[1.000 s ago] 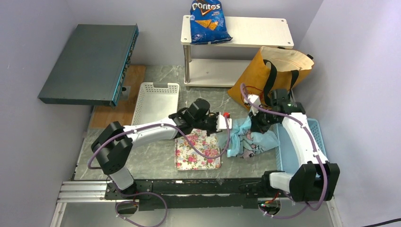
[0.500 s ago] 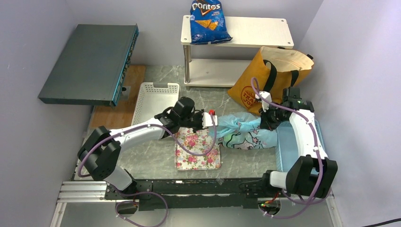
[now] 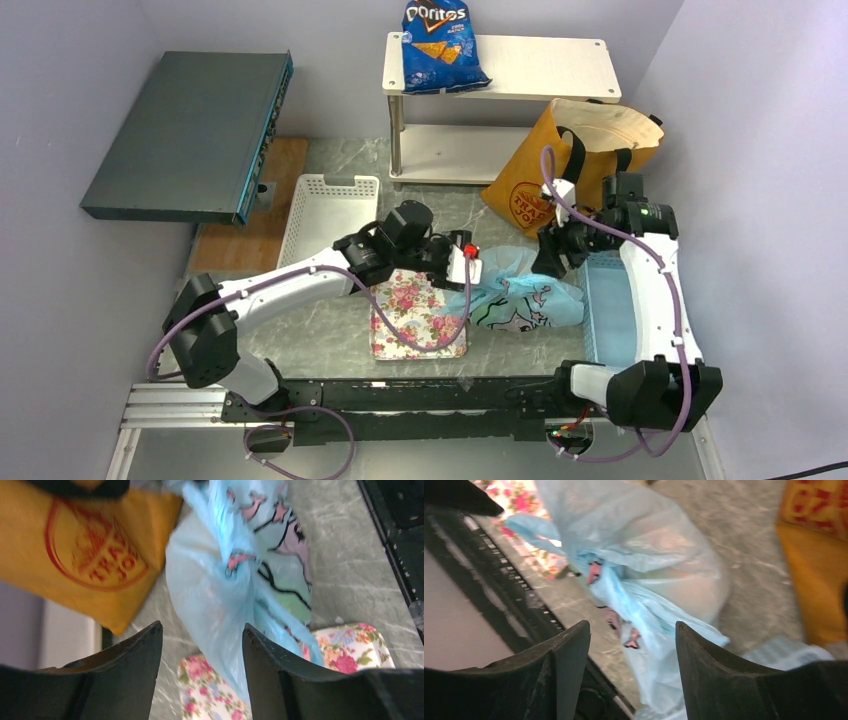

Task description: Untie the knot of the grocery bags and take out the mixed food

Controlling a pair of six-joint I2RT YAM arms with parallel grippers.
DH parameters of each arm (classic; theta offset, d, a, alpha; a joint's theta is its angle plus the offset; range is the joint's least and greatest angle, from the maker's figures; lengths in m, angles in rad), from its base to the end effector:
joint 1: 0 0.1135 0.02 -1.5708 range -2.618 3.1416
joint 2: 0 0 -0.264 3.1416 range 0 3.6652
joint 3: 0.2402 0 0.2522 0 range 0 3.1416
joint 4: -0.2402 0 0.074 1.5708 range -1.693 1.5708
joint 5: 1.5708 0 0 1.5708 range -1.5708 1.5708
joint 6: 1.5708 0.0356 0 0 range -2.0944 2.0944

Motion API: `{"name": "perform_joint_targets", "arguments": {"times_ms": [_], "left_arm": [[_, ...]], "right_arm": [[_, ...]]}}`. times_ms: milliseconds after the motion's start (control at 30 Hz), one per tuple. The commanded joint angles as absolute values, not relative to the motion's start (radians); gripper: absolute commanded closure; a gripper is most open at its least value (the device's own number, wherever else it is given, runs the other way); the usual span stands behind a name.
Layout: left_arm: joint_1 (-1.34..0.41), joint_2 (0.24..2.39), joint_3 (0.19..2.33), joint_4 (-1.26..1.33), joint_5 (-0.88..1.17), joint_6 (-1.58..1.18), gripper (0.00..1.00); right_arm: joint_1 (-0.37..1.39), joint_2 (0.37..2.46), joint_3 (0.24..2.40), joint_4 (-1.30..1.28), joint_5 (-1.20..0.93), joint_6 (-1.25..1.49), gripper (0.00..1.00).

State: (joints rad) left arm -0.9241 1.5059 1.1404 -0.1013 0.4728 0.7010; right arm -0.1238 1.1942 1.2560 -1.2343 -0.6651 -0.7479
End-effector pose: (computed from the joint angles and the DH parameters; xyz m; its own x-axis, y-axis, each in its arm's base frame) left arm 0.1964 -0.2871 0.2979 0.4091 0.4111 -0.8146 0.9051 -0.0697 0.4194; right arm 0.2044 -0.0033 0.3400 -0.5751 -0.4677 -0.6712 -0.7250 0.6715 0.1532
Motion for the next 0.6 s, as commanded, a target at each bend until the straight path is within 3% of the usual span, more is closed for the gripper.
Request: {"name": "perform_joint_targets", "arguments": {"times_ms": [0,267,367,500,567], "left_arm": [[-1.021,1.518,1.231,-0.169,0.524,0.925,0.39],[-1.082,1.686,1.334,-0.258,0.463,1.047,0.38],[-1.084,1.756,1.352,-0.238,0.4,1.045,0.39],[-1.085,1.852,1.432,-0.324,0.283,1.011,0.5],[-1.081,1.828,1.394,-0.292,0.264,0.998,0.64]], "right_arm": [[-0.05,1.226,1.216,-1.313,-0.798,-0.675,0.36],[0.014,1.212,1.072,-1.059,-0.593,-0.526,0.33],[0.03,1.272,1.072,-1.051,-0.54,-0.507,0.36],[0.033,1.272,1.062,-1.031,-0.459,-0.505,0.42],[0.034,1.267,1.064,-1.031,-0.418,-0.52,0.55]]}}
